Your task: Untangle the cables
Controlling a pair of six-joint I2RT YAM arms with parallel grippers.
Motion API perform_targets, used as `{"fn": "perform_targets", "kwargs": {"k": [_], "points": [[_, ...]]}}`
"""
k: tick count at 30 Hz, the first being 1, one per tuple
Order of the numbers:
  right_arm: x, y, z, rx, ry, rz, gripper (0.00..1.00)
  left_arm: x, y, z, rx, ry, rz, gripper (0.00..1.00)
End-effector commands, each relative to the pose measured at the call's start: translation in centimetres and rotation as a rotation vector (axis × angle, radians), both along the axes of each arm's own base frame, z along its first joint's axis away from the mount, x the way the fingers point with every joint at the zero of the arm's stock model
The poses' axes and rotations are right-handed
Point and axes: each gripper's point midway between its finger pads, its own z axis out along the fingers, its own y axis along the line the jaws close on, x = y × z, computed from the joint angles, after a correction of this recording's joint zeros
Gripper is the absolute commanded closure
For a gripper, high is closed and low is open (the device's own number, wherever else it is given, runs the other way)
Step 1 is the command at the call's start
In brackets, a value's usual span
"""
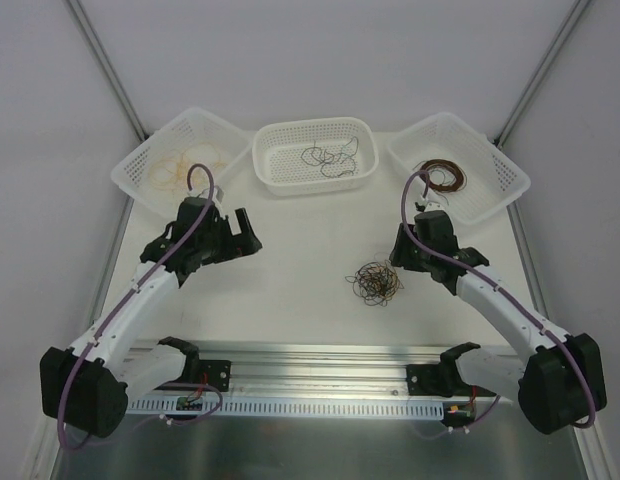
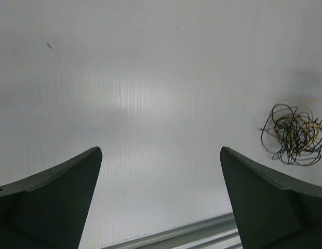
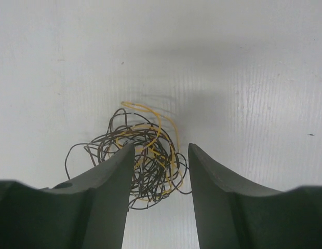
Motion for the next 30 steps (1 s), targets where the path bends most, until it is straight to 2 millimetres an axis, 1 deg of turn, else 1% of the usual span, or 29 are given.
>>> {"fn": "perform_targets", "kwargs": {"k": [1, 3, 4, 5, 6, 8, 9, 12, 15, 16, 18, 19, 21, 22, 23, 25, 26, 28, 29, 30], "points": [[2.7, 0.5, 1.4, 0.057, -0.053, -0.063, 0.51, -2.2, -2.1, -0.7, -0.072, 0.0, -0.069, 0.01], [3.1, 0.7, 0.8, 0.062, -0.043, -0.069, 0.53, -3.4, -3.1, -0.8, -0.088, -0.006, -0.103, 0.01], [3.5, 0.7, 0.8, 0.066, -0.048, -0.071, 0.55, -4.0, -3.3, -1.6, -0.087, 0.008, -0.115, 0.01], [3.7, 1.0, 0.1, 0.061, -0.027, -0.064, 0.56, -4.2, -3.6, -1.4, -0.1, -0.004, -0.124, 0.01], [3.9, 1.3, -0.1, 0.073, -0.023, -0.059, 0.57, -4.7, -4.1, -1.6, -0.104, -0.001, -0.143, 0.01], [4.0, 1.7, -1.1, 0.075, -0.003, -0.047, 0.59, -5.4, -4.4, -2.3, -0.111, 0.01, -0.161, 0.01], [4.4, 1.9, -1.2, 0.084, -0.011, -0.043, 0.6, -5.7, -4.6, -2.5, -0.109, 0.014, -0.172, 0.01], [4.7, 2.3, -2.1, 0.09, 0.004, -0.034, 0.63, -6.2, -5.0, -3.0, -0.12, 0.017, -0.184, 0.01], [5.0, 2.9, -2.7, 0.102, 0.015, -0.011, 0.68, -6.5, -6.0, -2.9, -0.142, 0.006, -0.214, 0.01], [4.7, 3.4, -2.8, 0.123, 0.025, 0.013, 0.73, -6.6, -6.4, -2.9, -0.146, 0.005, -0.229, 0.01], [4.6, 3.9, -2.8, 0.139, 0.029, 0.033, 0.8, -6.5, -7.1, -2.6, -0.157, -0.005, -0.242, 0.01], [4.6, 4.1, -2.4, 0.143, 0.023, 0.042, 0.88, -6.6, -7.6, -2.7, -0.159, 0.0, -0.257, 0.01], [4.2, 4.3, -2.0, 0.138, 0.022, 0.057, 0.97, -6.5, -8.3, -2.6, -0.165, -0.003, -0.27, 0.01], [4.1, 4.5, -1.2, 0.143, 0.005, 0.067, 0.99, -6.0, -8.9, -2.3, -0.173, -0.016, -0.272, 0.01], [4.0, 4.7, -0.7, 0.147, -0.005, 0.074, 0.99, -6.2, -9.6, -2.3, -0.176, -0.019, -0.288, 0.01], [3.5, 5.3, 0.2, 0.156, -0.013, 0.1, 1.0, -6.0, -10.7, -2.2, -0.188, -0.024, -0.305, 0.01], [3.5, 5.7, 1.7, 0.168, -0.046, 0.115, 1.0, -5.6, -11.3, -1.7, -0.203, -0.046, -0.31, 0.01], [2.8, 6.6, 2.9, 0.169, -0.068, 0.153, 0.99, -5.5, -12.7, -1.4, -0.206, -0.06, -0.34, 0.01], [2.7, 6.9, 4.0, 0.177, -0.093, 0.166, 1.0, -5.1, -13.4, -0.9, -0.212, -0.086, -0.349, 0.01], [2.5, 7.4, 5.0, 0.181, -0.109, 0.184, 0.99, -5.3, -14.2, -0.8, -0.211, -0.095, -0.374, 0.01]]}}
